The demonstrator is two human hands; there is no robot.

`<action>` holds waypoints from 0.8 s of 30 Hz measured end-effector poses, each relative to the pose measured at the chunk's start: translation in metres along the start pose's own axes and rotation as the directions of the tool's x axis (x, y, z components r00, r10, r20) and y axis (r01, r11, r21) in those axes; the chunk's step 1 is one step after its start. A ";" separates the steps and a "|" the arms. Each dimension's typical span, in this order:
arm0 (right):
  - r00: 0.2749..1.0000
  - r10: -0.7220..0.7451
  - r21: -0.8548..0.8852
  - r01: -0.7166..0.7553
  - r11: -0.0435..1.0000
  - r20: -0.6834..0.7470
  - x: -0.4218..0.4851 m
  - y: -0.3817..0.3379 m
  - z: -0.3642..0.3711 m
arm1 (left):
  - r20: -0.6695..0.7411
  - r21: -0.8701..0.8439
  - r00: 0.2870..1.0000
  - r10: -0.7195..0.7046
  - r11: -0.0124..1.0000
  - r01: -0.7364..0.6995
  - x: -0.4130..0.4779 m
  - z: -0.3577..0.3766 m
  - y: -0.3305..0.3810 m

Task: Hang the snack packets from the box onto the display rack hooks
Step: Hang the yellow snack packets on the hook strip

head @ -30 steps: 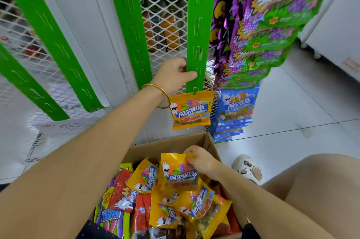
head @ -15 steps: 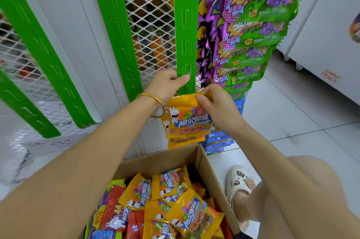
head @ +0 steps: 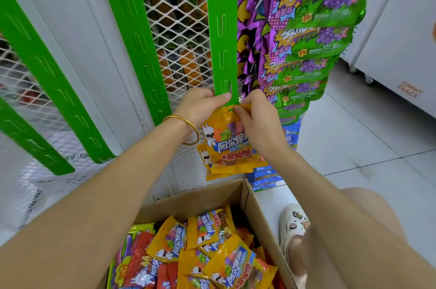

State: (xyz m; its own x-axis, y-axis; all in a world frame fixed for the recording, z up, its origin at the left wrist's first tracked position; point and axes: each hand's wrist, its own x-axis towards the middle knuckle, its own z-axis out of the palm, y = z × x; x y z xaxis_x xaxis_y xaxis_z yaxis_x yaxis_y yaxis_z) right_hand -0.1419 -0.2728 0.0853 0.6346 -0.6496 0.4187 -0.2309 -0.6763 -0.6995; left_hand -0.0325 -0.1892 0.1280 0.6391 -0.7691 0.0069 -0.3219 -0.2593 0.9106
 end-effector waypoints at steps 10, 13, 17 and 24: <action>0.994 0.050 0.042 -0.054 0.998 0.098 -0.015 0.010 0.005 | -0.011 0.055 0.994 0.106 0.993 -0.105 -0.002 -0.001 -0.012; 0.996 0.059 0.006 -0.059 0.998 0.067 -0.018 0.012 0.002 | -0.009 0.094 0.986 0.164 0.982 -0.162 -0.002 -0.001 -0.014; 0.972 0.000 -0.254 -0.061 0.965 -0.234 -0.042 0.008 -0.002 | 0.001 0.136 0.980 0.201 0.971 -0.199 -0.002 -0.001 -0.016; 0.783 0.317 -0.314 -0.163 0.935 0.536 -0.103 0.055 0.063 | -0.052 0.202 0.958 0.281 0.943 -0.266 -0.012 -0.002 -0.036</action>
State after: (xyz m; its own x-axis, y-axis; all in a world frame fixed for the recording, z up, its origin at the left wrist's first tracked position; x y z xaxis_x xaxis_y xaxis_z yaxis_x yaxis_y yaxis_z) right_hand -0.1736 -0.2211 -0.0326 0.8189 -0.5364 -0.2043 -0.5512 -0.6357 -0.5404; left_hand -0.0274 -0.1691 0.0959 0.5582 -0.7796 0.2841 -0.6142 -0.1580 0.7732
